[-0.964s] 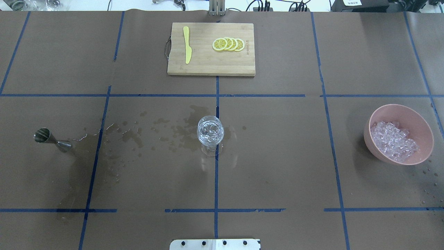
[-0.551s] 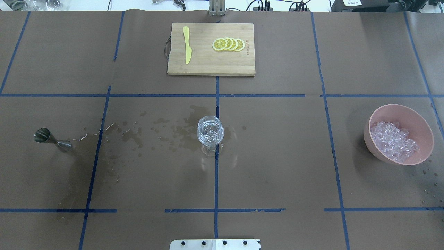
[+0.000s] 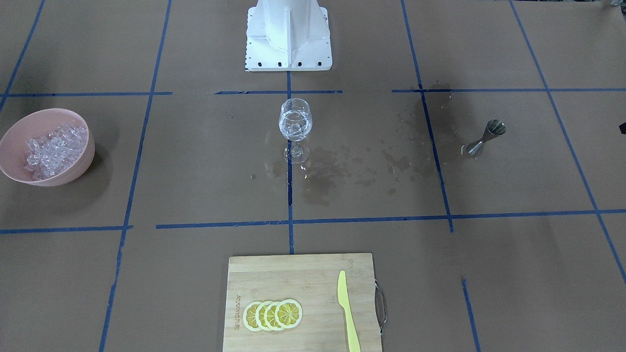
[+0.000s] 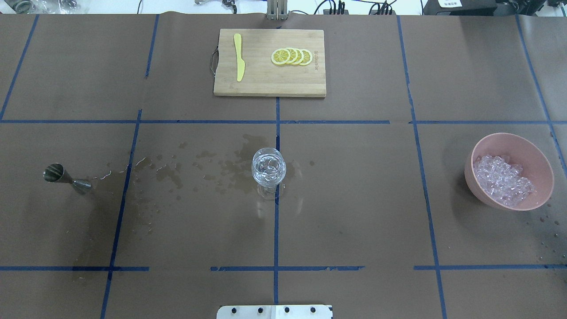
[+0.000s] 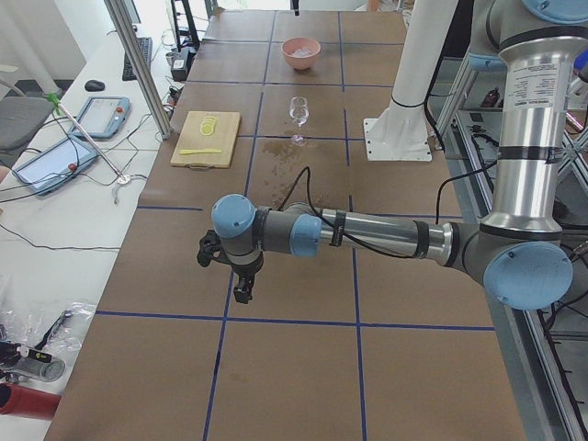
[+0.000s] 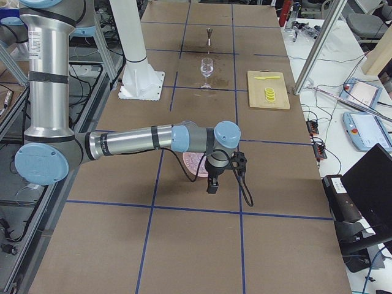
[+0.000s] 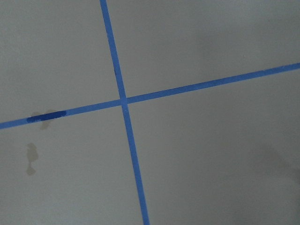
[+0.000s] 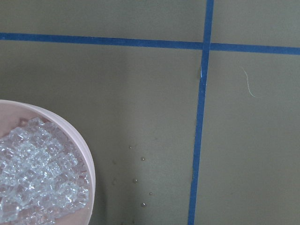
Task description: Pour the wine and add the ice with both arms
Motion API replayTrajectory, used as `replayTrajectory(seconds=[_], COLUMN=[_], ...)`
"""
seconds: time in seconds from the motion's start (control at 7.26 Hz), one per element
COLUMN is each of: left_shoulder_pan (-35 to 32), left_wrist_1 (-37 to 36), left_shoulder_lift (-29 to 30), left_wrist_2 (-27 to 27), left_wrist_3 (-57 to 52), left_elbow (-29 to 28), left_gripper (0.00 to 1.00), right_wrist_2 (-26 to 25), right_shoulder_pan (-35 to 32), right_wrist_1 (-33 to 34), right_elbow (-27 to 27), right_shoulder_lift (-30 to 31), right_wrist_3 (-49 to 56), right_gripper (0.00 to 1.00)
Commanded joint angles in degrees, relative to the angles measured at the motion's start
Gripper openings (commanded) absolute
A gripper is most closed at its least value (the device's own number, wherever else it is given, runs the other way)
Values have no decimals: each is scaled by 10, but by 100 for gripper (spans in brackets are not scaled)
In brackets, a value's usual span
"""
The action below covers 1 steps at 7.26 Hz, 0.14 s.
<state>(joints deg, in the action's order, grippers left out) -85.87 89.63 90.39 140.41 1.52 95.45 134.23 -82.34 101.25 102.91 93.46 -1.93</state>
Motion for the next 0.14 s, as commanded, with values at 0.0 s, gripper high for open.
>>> replayTrajectory(seconds=[0.0], left_shoulder_pan=[-2], left_wrist_1=[-2], left_shoulder_lift=[2], left_wrist_2=[10], left_wrist_3=[8], left_elbow=[4], left_gripper=[100], right_wrist_2=[1], right_shoulder_pan=[0], right_wrist_1=[0], right_elbow=[-5], right_shoulder_lift=[0], right_wrist_3=[0], right_gripper=[100])
